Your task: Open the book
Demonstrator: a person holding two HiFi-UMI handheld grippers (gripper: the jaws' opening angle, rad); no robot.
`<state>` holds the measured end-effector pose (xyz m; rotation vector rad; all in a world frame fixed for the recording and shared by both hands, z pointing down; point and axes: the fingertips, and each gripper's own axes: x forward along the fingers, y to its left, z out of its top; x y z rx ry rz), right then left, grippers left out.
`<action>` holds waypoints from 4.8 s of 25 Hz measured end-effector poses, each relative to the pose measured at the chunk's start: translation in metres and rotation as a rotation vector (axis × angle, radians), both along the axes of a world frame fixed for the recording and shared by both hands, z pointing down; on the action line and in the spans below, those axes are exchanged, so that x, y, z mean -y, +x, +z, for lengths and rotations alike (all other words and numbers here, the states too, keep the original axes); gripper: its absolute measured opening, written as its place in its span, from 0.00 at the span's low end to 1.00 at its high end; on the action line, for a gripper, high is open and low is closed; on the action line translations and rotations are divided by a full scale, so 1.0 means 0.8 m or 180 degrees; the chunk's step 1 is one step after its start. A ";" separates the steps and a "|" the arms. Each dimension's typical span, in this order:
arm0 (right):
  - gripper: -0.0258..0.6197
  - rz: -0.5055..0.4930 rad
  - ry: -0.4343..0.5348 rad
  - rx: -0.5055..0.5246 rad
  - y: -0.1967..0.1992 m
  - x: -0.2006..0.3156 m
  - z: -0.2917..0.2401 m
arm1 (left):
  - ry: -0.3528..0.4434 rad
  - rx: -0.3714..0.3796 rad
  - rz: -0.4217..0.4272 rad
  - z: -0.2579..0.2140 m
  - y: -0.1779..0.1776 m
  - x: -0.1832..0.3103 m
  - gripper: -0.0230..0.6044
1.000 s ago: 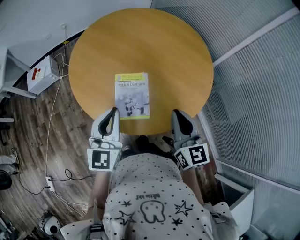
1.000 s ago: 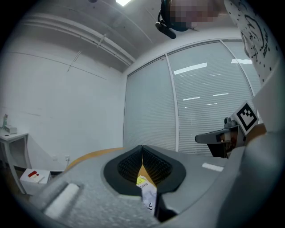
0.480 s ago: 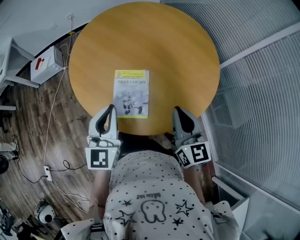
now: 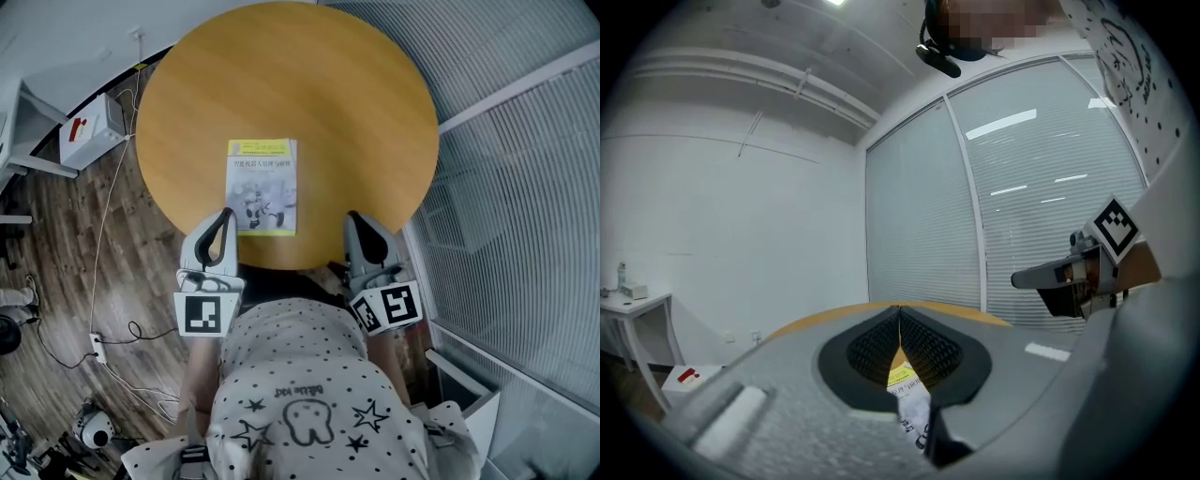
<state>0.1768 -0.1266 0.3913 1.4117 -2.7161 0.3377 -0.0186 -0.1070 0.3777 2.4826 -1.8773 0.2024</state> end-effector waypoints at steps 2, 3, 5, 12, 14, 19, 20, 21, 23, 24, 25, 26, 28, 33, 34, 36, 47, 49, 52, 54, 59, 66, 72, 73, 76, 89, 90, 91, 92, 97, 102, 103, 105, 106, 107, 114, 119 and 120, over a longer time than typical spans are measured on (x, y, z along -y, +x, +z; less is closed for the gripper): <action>0.04 0.0008 0.0007 0.0007 -0.001 0.000 -0.001 | 0.0001 0.0057 0.0024 0.004 0.000 0.001 0.05; 0.04 0.0011 0.0008 0.0009 -0.001 0.000 -0.002 | -0.0009 0.0065 0.0024 0.006 0.000 0.002 0.05; 0.04 0.0020 0.0009 0.0017 0.000 0.000 -0.002 | -0.0025 0.0052 0.0025 0.009 0.000 0.004 0.05; 0.04 0.0078 -0.0031 0.0001 0.011 -0.007 -0.001 | -0.0032 0.0099 0.0104 0.010 0.009 0.004 0.05; 0.04 0.0087 -0.0032 0.0016 0.014 -0.007 0.000 | -0.0025 0.0166 0.0129 0.013 0.012 0.005 0.05; 0.04 0.0086 -0.0043 0.0041 0.019 -0.007 0.006 | -0.0366 0.0507 0.0346 0.061 0.026 0.004 0.19; 0.04 0.0083 -0.0049 0.0049 0.020 -0.007 0.006 | -0.0470 0.0563 0.0420 0.073 0.031 0.003 0.28; 0.04 0.0082 -0.0057 0.0056 0.021 -0.008 0.007 | -0.0556 0.0628 0.0487 0.083 0.036 0.002 0.29; 0.04 0.0085 -0.0074 0.0060 0.023 -0.009 0.008 | -0.0698 0.0807 0.0603 0.105 0.045 -0.001 0.30; 0.04 0.0089 -0.0082 0.0062 0.025 -0.009 0.009 | -0.0776 0.0914 0.0663 0.118 0.050 -0.003 0.31; 0.04 0.0097 -0.0091 0.0064 0.026 -0.010 0.011 | -0.0850 0.1020 0.0731 0.132 0.055 -0.005 0.32; 0.04 0.0109 -0.0099 0.0067 0.029 -0.010 0.013 | -0.0916 0.1122 0.0810 0.146 0.062 -0.006 0.34; 0.04 0.0147 -0.0116 0.0070 0.036 -0.011 0.015 | -0.1040 0.1351 0.1003 0.176 0.077 -0.010 0.37; 0.04 0.0277 -0.0140 0.0044 0.060 -0.012 0.017 | -0.1369 0.1897 0.1522 0.256 0.112 -0.018 0.41; 0.04 0.0303 -0.0147 0.0037 0.064 -0.012 0.018 | -0.1439 0.1929 0.1610 0.270 0.118 -0.019 0.41; 0.04 0.0354 -0.0162 0.0022 0.072 -0.014 0.019 | -0.1556 0.2020 0.1785 0.295 0.131 -0.020 0.41; 0.04 0.0542 -0.0181 -0.0022 0.102 -0.029 0.019 | -0.1765 0.2288 0.2058 0.332 0.139 -0.012 0.42; 0.04 0.0554 -0.0176 -0.0020 0.104 -0.030 0.017 | -0.1730 0.2192 0.1994 0.315 0.132 -0.008 0.42; 0.04 0.0560 -0.0173 -0.0018 0.105 -0.028 0.017 | -0.1673 0.1943 0.1775 0.292 0.116 0.004 0.41; 0.04 0.0556 -0.0172 -0.0016 0.103 -0.027 0.018 | -0.1632 0.1820 0.1617 0.282 0.106 0.011 0.40; 0.04 0.0511 -0.0166 -0.0020 0.092 -0.027 0.013 | -0.1616 0.1611 0.1413 0.279 0.099 0.012 0.22; 0.04 0.0498 -0.0201 -0.0037 0.086 -0.025 0.017 | -0.1718 0.1124 0.1217 0.289 0.099 0.012 0.08; 0.04 0.0482 -0.0208 -0.0070 0.070 -0.028 0.018 | -0.1811 0.0263 0.0979 0.277 0.086 0.013 0.07; 0.04 0.0478 -0.0209 -0.0070 0.066 -0.028 0.018 | -0.1818 0.0142 0.0947 0.275 0.081 0.013 0.07; 0.04 0.0464 -0.0216 -0.0079 0.053 -0.030 0.016 | -0.1751 -0.0029 0.0861 0.262 0.067 0.014 0.07; 0.04 0.0331 -0.0230 -0.0114 -0.023 -0.009 -0.006 | -0.1326 0.0051 0.0078 0.208 -0.047 0.039 0.07; 0.04 0.0329 -0.0236 -0.0113 -0.029 -0.007 -0.009 | -0.1311 0.0072 -0.0011 0.207 -0.058 0.040 0.07; 0.04 0.0324 -0.0240 -0.0113 -0.034 -0.004 -0.010 | -0.1306 0.0089 -0.0099 0.206 -0.069 0.040 0.07; 0.04 0.0315 -0.0244 -0.0111 -0.038 -0.002 -0.010 | -0.1306 0.0100 -0.0185 0.207 -0.078 0.041 0.07; 0.04 0.0283 -0.0267 -0.0126 -0.057 0.005 -0.009 | -0.1388 0.0050 -0.0471 0.216 -0.121 0.038 0.07; 0.04 0.0258 -0.0303 -0.0160 -0.062 0.010 -0.004 | -0.1394 -0.0039 -0.0677 0.221 -0.144 0.035 0.07; 0.04 0.0242 -0.0305 -0.0158 -0.062 0.009 -0.001 | -0.1401 -0.0052 -0.0722 0.225 -0.146 0.031 0.07; 0.04 0.0202 -0.0309 -0.0155 -0.064 0.011 0.003 | -0.1434 -0.0097 -0.0813 0.233 -0.151 0.025 0.07; 0.04 0.0186 -0.0314 -0.0154 -0.067 0.014 0.004 | -0.1448 -0.0117 -0.0854 0.235 -0.156 0.024 0.07; 0.04 0.0177 -0.0321 -0.0154 -0.072 0.016 0.003 | -0.1461 -0.0132 -0.0892 0.236 -0.162 0.024 0.07; 0.04 0.0086 -0.0354 -0.0174 -0.083 0.013 0.009 | -0.1523 -0.0193 -0.1126 0.251 -0.187 0.003 0.07; 0.04 0.0005 -0.0370 -0.0208 -0.105 0.015 0.000 | -0.1582 -0.0217 -0.1235 0.251 -0.212 -0.011 0.07; 0.04 -0.0016 -0.0377 -0.0212 -0.106 0.016 0.000 | -0.1598 -0.0230 -0.1268 0.254 -0.214 -0.014 0.07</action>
